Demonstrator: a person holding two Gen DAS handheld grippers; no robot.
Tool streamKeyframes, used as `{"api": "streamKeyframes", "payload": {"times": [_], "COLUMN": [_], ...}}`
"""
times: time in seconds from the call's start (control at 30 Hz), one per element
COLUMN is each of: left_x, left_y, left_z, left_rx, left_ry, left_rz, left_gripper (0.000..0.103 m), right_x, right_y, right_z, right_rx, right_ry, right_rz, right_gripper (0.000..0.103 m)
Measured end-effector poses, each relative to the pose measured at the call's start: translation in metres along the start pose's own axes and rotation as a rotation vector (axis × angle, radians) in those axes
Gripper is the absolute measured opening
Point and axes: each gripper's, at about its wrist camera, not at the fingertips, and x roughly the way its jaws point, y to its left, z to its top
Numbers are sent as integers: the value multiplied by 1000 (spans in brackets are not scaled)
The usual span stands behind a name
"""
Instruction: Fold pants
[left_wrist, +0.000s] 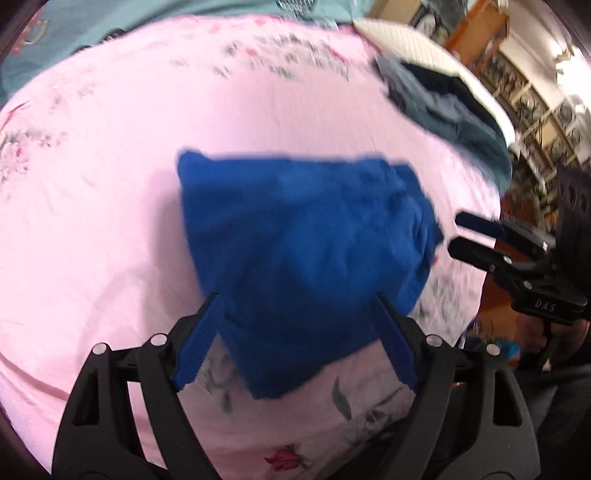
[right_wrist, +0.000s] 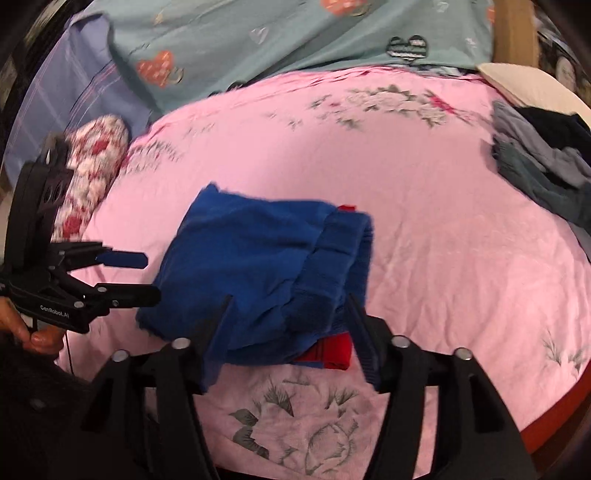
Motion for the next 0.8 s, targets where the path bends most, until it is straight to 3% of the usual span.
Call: {"api": "streamKeyframes", "payload": {"times": [0.2, 0.4, 0.47, 0.53, 0.67, 0.8], "left_x": [-4, 61, 68, 68, 69, 72], "left_y": [-1, -4, 2, 6, 4, 0], "left_z": [20, 18, 14, 13, 13, 14], "left_rx": [28, -2, -49, -80, -90, -131], "left_ry": [-70, 93, 94, 91, 94, 88], "left_rz": [30, 48, 42, 32, 58, 94], "left_gripper": [96, 101, 101, 101, 101, 101], "right_x": [-2, 11, 18, 31, 66, 96], "right_y": [-4, 5, 0, -12, -33, -47], "right_z": [7, 28, 37, 47, 62, 73], "right_rx": [93, 40, 32, 21, -27, -58], "right_ry": [8, 21, 37, 64, 167, 256], "right_rz": [-102, -126, -106, -77, -15, 105], "right_gripper": [63, 63, 63, 74, 75, 75]}}
